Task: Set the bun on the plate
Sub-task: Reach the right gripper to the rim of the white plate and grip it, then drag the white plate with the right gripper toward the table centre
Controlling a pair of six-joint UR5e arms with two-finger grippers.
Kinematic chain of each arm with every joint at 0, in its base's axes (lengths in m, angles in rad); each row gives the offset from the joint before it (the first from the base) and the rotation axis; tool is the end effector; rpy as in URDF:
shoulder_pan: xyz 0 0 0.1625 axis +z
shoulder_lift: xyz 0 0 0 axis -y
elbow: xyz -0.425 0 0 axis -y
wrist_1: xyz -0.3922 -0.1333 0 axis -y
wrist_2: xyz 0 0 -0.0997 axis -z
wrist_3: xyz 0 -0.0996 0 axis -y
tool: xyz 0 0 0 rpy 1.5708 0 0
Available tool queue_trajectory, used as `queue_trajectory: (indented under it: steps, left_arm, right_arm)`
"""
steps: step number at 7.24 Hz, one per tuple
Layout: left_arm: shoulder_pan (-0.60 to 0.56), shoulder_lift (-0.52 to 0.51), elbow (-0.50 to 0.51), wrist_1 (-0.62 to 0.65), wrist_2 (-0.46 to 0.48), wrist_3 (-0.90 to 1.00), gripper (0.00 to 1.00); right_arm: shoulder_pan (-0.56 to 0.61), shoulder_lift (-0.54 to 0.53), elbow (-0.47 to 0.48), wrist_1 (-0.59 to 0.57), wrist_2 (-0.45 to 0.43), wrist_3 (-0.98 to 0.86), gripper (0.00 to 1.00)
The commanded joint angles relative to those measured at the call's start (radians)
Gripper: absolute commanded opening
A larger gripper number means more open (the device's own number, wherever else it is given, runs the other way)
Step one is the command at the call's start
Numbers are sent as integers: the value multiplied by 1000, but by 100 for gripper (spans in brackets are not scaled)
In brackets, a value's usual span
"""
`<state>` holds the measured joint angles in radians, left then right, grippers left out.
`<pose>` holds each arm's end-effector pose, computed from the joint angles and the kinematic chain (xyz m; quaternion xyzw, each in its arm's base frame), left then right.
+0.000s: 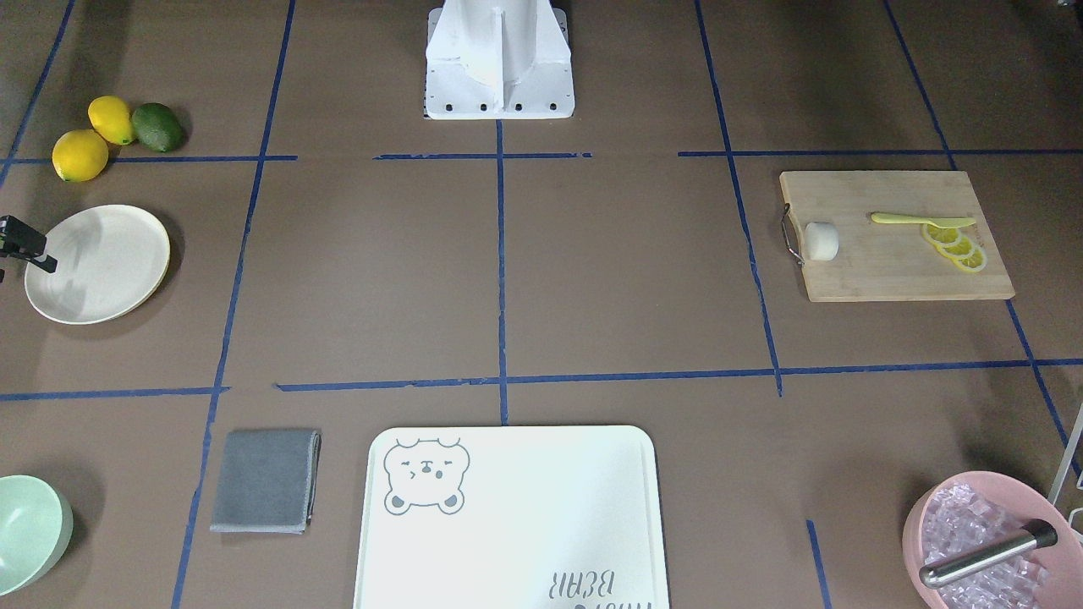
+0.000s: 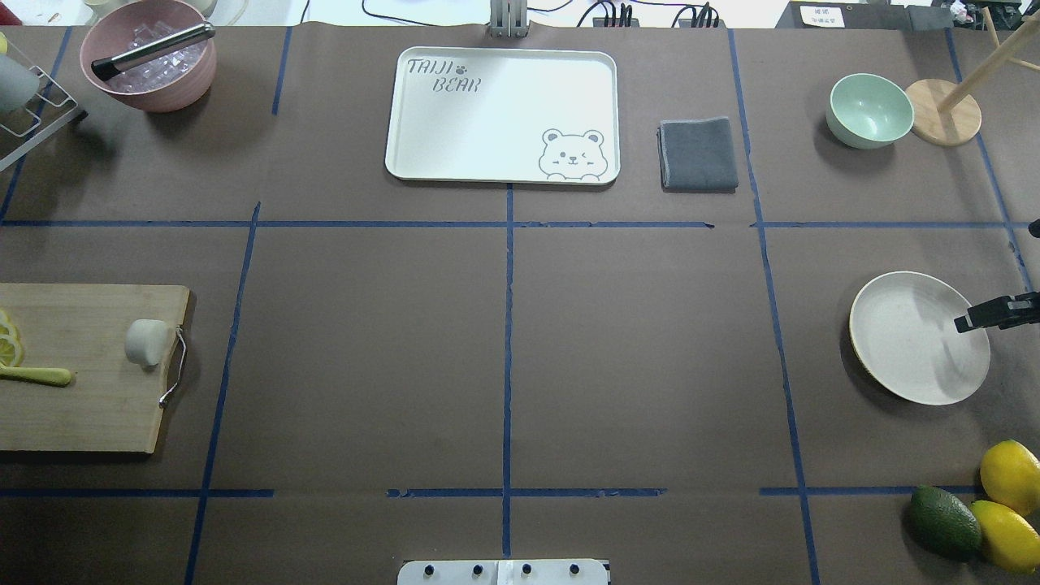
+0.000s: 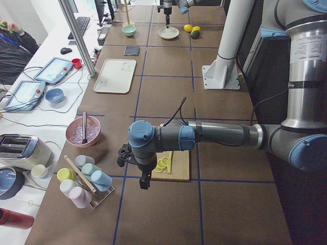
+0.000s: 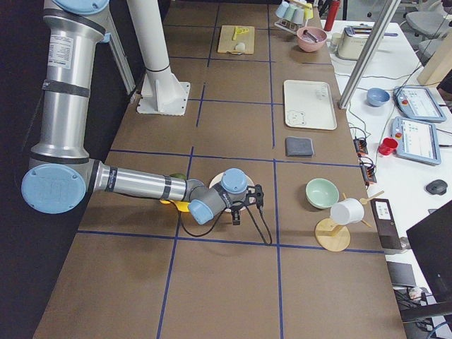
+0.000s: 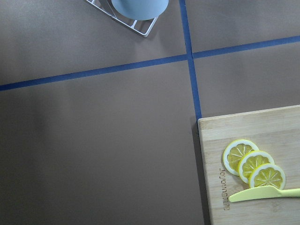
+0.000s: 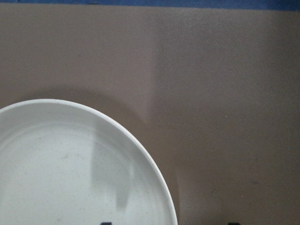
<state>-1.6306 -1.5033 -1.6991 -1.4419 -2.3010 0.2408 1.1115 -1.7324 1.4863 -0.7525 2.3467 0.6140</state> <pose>-0.0941 -0.4524 0.6435 0.0220 0.3576 0.0723 0.9308 -0.1356 -0.4175 0.6833 0.0390 -0.4455 -0.0378 0.8937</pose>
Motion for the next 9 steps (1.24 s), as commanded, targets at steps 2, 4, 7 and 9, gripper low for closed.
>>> queue_trajectory:
  steps: [2,4,7,9]
  left_arm:
    - [0,0,4,0,0,0,100]
    - [2,0,1,0,0,0,100]
    - [2,0,1,0,0,0,100]
    - [0,0,1,0,0,0,100]
  right_arm:
    - [-12,-2,0,24,2,-3,0]
    - [-12,-2,0,32,2,-3,0]
    - [-12,19,18,38,90,6,0]
    - [-7,101,57,36,117,86,0]
